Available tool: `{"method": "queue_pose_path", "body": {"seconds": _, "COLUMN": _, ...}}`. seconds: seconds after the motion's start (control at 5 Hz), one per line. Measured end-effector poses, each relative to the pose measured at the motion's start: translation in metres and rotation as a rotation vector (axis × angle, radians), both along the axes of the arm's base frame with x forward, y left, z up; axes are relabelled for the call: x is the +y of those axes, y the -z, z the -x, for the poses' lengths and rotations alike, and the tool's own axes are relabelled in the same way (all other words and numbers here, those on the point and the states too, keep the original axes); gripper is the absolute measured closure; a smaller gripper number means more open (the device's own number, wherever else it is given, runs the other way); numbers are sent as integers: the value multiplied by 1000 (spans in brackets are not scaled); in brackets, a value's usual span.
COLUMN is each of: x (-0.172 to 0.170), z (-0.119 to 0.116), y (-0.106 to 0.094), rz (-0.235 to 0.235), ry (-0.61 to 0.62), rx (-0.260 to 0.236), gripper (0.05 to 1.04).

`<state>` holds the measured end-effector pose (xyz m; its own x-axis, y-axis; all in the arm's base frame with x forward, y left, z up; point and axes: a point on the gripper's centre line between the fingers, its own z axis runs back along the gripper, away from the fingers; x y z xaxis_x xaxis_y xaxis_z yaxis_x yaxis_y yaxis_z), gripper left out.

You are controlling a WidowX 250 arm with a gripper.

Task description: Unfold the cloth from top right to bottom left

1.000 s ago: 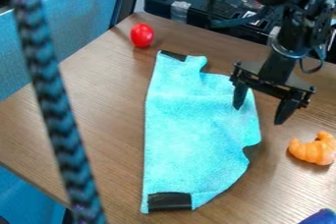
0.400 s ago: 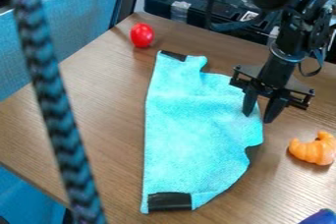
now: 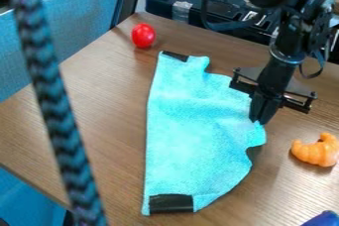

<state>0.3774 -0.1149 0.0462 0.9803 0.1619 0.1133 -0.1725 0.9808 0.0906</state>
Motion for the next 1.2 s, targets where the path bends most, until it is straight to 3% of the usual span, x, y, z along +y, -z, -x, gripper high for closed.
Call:
{"method": "queue_pose_path", "body": {"seconds": 0.4, "x": 15, "z": 9, "y": -45, "rz": 113, "ry": 17, "rx": -102, "gripper": 1034}}
{"method": "queue_pose_path", "body": {"seconds": 0.6, "x": 45, "z": 27, "y": -50, "rz": 163, "ry": -8, "rx": -125, "gripper": 1034}}
{"method": "queue_pose_path", "body": {"seconds": 0.8, "x": 92, "z": 53, "y": -30, "rz": 182, "ry": -83, "rx": -94, "gripper": 1034}}
{"method": "queue_pose_path", "body": {"seconds": 1.2, "x": 155, "z": 93, "y": -13, "rz": 162, "ry": -121, "rx": -76, "gripper": 1034}}
